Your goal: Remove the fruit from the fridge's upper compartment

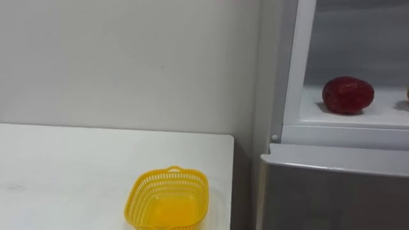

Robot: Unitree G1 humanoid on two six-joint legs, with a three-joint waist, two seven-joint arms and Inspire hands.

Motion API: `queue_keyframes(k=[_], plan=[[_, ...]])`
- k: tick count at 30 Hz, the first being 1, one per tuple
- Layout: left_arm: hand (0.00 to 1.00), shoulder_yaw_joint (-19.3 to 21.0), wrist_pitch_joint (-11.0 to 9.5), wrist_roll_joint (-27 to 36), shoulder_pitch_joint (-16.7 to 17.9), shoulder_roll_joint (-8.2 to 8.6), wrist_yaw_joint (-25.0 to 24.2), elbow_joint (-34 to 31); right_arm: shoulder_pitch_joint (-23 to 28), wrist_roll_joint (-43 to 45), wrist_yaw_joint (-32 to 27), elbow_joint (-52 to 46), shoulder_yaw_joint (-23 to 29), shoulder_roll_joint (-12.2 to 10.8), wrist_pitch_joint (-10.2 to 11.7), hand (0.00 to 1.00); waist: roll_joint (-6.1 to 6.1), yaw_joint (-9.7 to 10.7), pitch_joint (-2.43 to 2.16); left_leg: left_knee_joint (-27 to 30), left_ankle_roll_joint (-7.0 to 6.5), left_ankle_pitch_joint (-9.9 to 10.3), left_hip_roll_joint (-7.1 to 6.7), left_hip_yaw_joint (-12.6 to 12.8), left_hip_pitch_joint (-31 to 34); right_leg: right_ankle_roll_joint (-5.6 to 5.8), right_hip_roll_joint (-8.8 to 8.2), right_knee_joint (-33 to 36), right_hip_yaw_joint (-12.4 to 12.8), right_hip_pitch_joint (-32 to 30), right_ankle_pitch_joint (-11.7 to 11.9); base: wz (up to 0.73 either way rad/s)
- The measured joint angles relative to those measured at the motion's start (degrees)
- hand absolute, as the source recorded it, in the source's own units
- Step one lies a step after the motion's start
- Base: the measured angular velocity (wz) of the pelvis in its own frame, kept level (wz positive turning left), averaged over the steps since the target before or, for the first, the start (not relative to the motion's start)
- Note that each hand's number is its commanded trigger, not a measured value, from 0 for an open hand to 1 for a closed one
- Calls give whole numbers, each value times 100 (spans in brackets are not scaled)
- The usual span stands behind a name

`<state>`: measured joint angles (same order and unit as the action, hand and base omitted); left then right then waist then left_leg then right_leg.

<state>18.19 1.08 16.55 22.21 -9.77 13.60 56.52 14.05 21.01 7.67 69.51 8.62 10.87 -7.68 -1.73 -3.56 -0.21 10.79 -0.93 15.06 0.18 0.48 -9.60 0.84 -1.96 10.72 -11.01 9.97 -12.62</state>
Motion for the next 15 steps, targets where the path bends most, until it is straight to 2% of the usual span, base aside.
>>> queue_keyframes(k=[4,6,8,12,15], plan=[[0,-416,192,-550,8,67,-463,346,30,-38,0,35,-70,3,4,0,-8,25,4,-4,7,-3,14,22,-27,-5,10,-11,8,-10,-3,2],[0,-610,288,-1039,-23,124,-709,388,24,-32,0,56,-81,3,8,0,-2,32,4,-7,6,-4,11,36,-15,-7,5,-7,25,-36,-5,-5],[0,-697,349,-1302,-93,178,-791,387,12,-81,-30,64,-188,-5,5,0,16,33,0,-12,5,-4,11,82,1,-5,7,2,77,-82,-6,-10],[0,-1091,449,-2011,-305,210,-896,375,-30,-76,-225,110,-308,-141,10,0,101,193,6,10,5,-8,11,129,-1,-5,16,7,156,-102,-5,-6],[0,-1339,477,-2219,-553,206,-937,317,-75,-184,-505,86,-419,-226,19,0,180,266,15,9,5,-7,13,187,-13,-3,20,9,222,-100,-6,-11]])
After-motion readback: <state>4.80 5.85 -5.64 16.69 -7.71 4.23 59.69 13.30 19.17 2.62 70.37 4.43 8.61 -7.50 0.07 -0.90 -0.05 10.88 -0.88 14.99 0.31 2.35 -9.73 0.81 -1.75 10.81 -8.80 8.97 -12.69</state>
